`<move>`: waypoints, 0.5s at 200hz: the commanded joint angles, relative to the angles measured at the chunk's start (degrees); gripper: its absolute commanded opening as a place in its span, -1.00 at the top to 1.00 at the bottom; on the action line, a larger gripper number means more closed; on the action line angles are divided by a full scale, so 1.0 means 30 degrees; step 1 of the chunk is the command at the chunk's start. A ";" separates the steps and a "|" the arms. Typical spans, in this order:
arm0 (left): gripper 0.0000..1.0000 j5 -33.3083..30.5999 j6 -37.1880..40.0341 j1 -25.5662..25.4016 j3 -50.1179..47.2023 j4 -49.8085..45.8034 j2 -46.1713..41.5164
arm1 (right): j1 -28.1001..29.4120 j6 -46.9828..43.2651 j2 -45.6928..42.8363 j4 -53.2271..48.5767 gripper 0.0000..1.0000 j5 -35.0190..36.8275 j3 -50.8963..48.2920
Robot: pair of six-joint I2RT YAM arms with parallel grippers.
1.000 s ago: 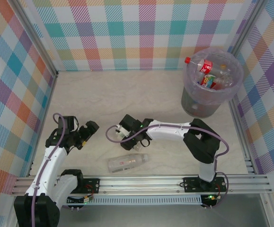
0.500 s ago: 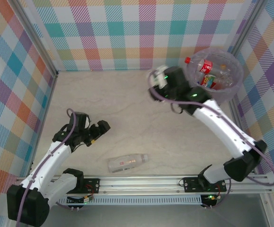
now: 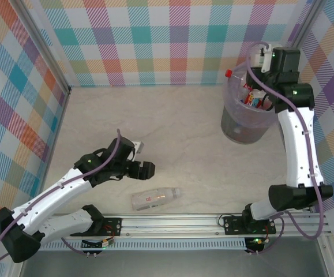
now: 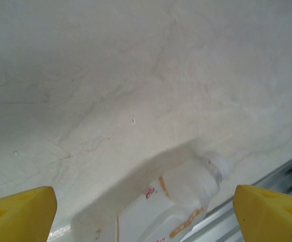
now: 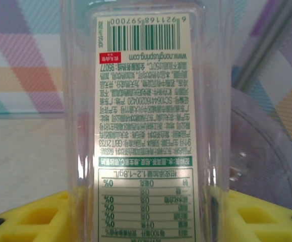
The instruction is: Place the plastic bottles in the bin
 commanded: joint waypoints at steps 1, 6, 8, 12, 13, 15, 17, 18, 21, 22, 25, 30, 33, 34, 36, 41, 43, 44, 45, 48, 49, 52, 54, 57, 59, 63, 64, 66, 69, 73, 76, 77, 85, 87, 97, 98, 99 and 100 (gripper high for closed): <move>-0.80 -0.1261 0.1300 -0.1664 0.0463 -0.1201 0.0632 | -0.1083 -0.0417 0.0428 -0.0731 0.00 -0.1736 0.0377; -0.80 -0.1347 0.1455 -0.2058 0.0502 -0.1201 0.0867 | -0.1283 -0.0453 0.0460 -0.0757 0.01 -0.1887 0.0366; -0.81 -0.1365 0.1503 -0.2242 0.0520 -0.1201 0.0972 | -0.1346 -0.0454 0.0479 -0.0773 0.00 -0.1916 0.0370; -0.82 -0.1446 0.1633 -0.2587 0.0549 -0.1201 0.1195 | -0.1501 -0.0455 0.0510 -0.0804 0.00 -0.2007 0.0362; -0.82 -0.1472 0.1678 -0.2675 0.0566 -0.1201 0.1228 | -0.1521 -0.0455 0.0512 -0.0796 0.00 -0.2030 0.0347; -0.82 -0.1528 0.1742 -0.2858 0.0602 -0.1201 0.1355 | -0.1596 -0.0440 0.0514 -0.0783 0.01 -0.2047 0.0329; -0.83 -0.1608 0.1809 -0.3028 0.0640 -0.1193 0.1467 | -0.1695 -0.0414 0.0536 -0.0765 0.00 -0.2073 0.0310; -0.83 -0.1641 0.1839 -0.3071 0.0641 -0.1197 0.1540 | -0.1736 -0.0391 0.0540 -0.0762 0.00 -0.2092 0.0292; -0.84 -0.1746 0.1973 -0.3372 0.0708 -0.1200 0.1735 | -0.1848 -0.0355 0.0543 -0.0737 0.00 -0.2120 0.0272; -0.85 -0.1769 0.2009 -0.3463 0.0719 -0.1215 0.1805 | -0.1871 -0.0361 0.0543 -0.0734 0.00 -0.2115 0.0258; -0.86 -0.1836 0.2144 -0.3707 0.0795 -0.1225 0.2028 | -0.1979 -0.0326 0.0558 -0.0730 0.00 -0.2200 0.0228; -0.87 -0.1984 0.2377 -0.4118 0.0899 -0.1260 0.2395 | -0.2125 -0.0279 0.0569 -0.0704 0.00 -0.2307 0.0212; -0.88 -0.2042 0.2552 -0.4364 0.0982 -0.1285 0.2626 | -0.2205 -0.0253 0.0594 -0.0690 0.00 -0.2388 0.0175; -0.88 -0.2077 0.2621 -0.4457 0.0988 -0.1287 0.2705 | -0.2210 -0.0266 0.0598 -0.0681 0.00 -0.2411 0.0180; -0.89 -0.2133 0.2724 -0.4585 0.1029 -0.1288 0.2830 | -0.2251 -0.0283 0.0601 -0.0608 0.00 -0.2442 0.0148; -0.90 -0.2289 0.3035 -0.4977 0.1150 -0.1344 0.3235 | -0.2343 -0.0331 0.0631 -0.0576 0.00 -0.2518 0.0127; -0.91 -0.2347 0.3121 -0.5074 0.1202 -0.1347 0.3388 | -0.2372 -0.0336 0.0653 -0.0545 0.00 -0.2557 0.0105; -0.91 -0.2362 0.3199 -0.5149 0.1230 -0.1347 0.3452 | -0.2397 -0.0337 0.0657 -0.0535 0.00 -0.2583 0.0102; -0.92 -0.2399 0.3252 -0.5230 0.1258 -0.1347 0.3543 | -0.2409 -0.0337 0.0674 -0.0559 0.00 -0.2611 0.0100; -0.92 -0.2423 0.3416 -0.5426 0.1331 -0.1347 0.3761 | -0.2445 -0.0374 0.0703 -0.0503 0.00 -0.2650 0.0098; -0.92 -0.2429 0.3463 -0.5471 0.1368 -0.1347 0.3844 | -0.2462 -0.0370 0.0711 -0.0499 0.00 -0.2673 0.0098; -0.93 -0.2486 0.3644 -0.5606 0.1436 -0.1347 0.4048 | -0.2521 -0.0367 0.0766 -0.0481 0.00 -0.2753 0.0083; -0.94 -0.2477 0.3735 -0.5729 0.1478 -0.1355 0.4206 | -0.2556 -0.0374 0.0790 -0.0470 0.00 -0.2799 0.0102; -0.95 -0.2499 0.3890 -0.5869 0.1531 -0.1333 0.4383 | -0.2588 -0.0397 0.0812 -0.0463 0.00 -0.2900 0.0117; -0.95 -0.2503 0.3972 -0.5964 0.1582 -0.1322 0.4546 | -0.2595 -0.0418 0.0845 -0.0429 0.00 -0.2982 0.0125; -0.96 -0.2509 0.4168 -0.6086 0.1630 -0.1296 0.4819 | -0.2672 -0.0425 0.0887 -0.0369 0.00 -0.3116 0.0124; -0.96 -0.2516 0.4220 -0.6124 0.1649 -0.1292 0.4871 | -0.2678 -0.0425 0.0906 -0.0373 0.00 -0.3141 0.0111; -0.96 -0.2536 0.4274 -0.6188 0.1671 -0.1275 0.4983 | -0.2690 -0.0389 0.0920 -0.0340 0.00 -0.3218 0.0123; -0.97 -0.2565 0.4368 -0.6256 0.1720 -0.1239 0.5198 | -0.2707 -0.0348 0.0953 -0.0300 0.00 -0.3312 0.0112; -0.97 -0.2656 0.4480 -0.6326 0.1777 -0.1214 0.5473 | -0.2748 -0.0302 0.0985 -0.0238 0.00 -0.3382 0.0125; -0.97 -0.2675 0.4569 -0.6383 0.1806 -0.1228 0.5691 | -0.2744 -0.0263 0.1024 -0.0218 0.00 -0.3486 0.0123; -0.97 -0.2672 0.4597 -0.6404 0.1825 -0.1229 0.5761 | -0.2773 -0.0257 0.1033 -0.0210 0.00 -0.3516 0.0111; -0.98 -0.2759 0.4766 -0.6511 0.1942 -0.1184 0.6349 | -0.2783 -0.0144 0.1085 -0.0134 0.00 -0.3722 0.0099; -0.97 -0.2780 0.4806 -0.6534 0.1934 -0.1175 0.6480 | -0.2790 -0.0113 0.1096 -0.0105 0.00 -0.3759 0.0098; -0.98 -0.3036 0.4988 -0.6626 0.1991 -0.1144 0.7154 | -0.2799 -0.0007 0.1151 -0.0039 0.00 -0.4043 0.0122; -0.98 -0.3058 0.4996 -0.6628 0.2005 -0.1128 0.7210 | -0.2801 -0.0011 0.1155 -0.0033 0.00 -0.4073 0.0110; -0.98 -0.3098 0.5001 -0.6629 0.1998 -0.1121 0.7268 | -0.2801 -0.0013 0.1157 -0.0015 0.00 -0.4103 0.0119; -0.98 -0.3118 0.5032 -0.6629 0.1994 -0.1102 0.7326 | -0.2787 -0.0014 0.1158 -0.0006 0.00 -0.4118 0.0108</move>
